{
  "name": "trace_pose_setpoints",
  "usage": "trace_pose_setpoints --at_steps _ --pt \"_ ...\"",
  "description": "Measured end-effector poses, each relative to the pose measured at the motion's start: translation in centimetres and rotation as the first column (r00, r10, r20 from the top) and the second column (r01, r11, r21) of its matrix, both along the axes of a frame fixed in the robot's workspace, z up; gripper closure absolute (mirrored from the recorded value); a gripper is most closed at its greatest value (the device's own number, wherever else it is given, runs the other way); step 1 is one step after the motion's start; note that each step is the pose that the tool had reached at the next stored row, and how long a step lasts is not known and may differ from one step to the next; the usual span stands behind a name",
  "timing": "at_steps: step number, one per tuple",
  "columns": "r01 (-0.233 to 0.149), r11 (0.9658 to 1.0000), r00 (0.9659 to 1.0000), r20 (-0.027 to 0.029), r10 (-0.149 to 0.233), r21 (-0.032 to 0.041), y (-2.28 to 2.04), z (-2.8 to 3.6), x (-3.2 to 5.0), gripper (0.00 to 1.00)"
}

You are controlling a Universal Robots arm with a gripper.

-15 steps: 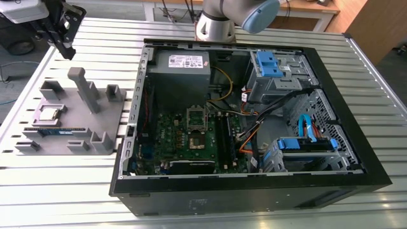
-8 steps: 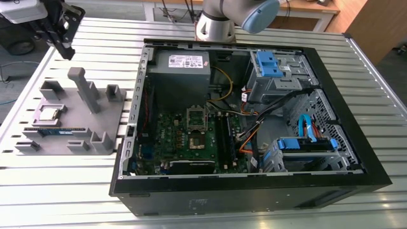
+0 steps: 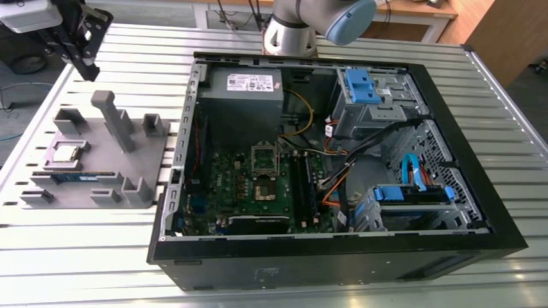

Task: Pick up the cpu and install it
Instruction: 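Reach for the cpu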

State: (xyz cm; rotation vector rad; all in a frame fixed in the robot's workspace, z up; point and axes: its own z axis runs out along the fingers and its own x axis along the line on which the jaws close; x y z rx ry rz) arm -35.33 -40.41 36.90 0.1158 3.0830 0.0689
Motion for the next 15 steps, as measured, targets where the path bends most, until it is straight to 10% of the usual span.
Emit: trace_pose_setpoints --at_steps 15 --pt "0.0 1.0 1.0 0.0001 0.0 0.0001 -0.01 -0.07 -0.29 0.89"
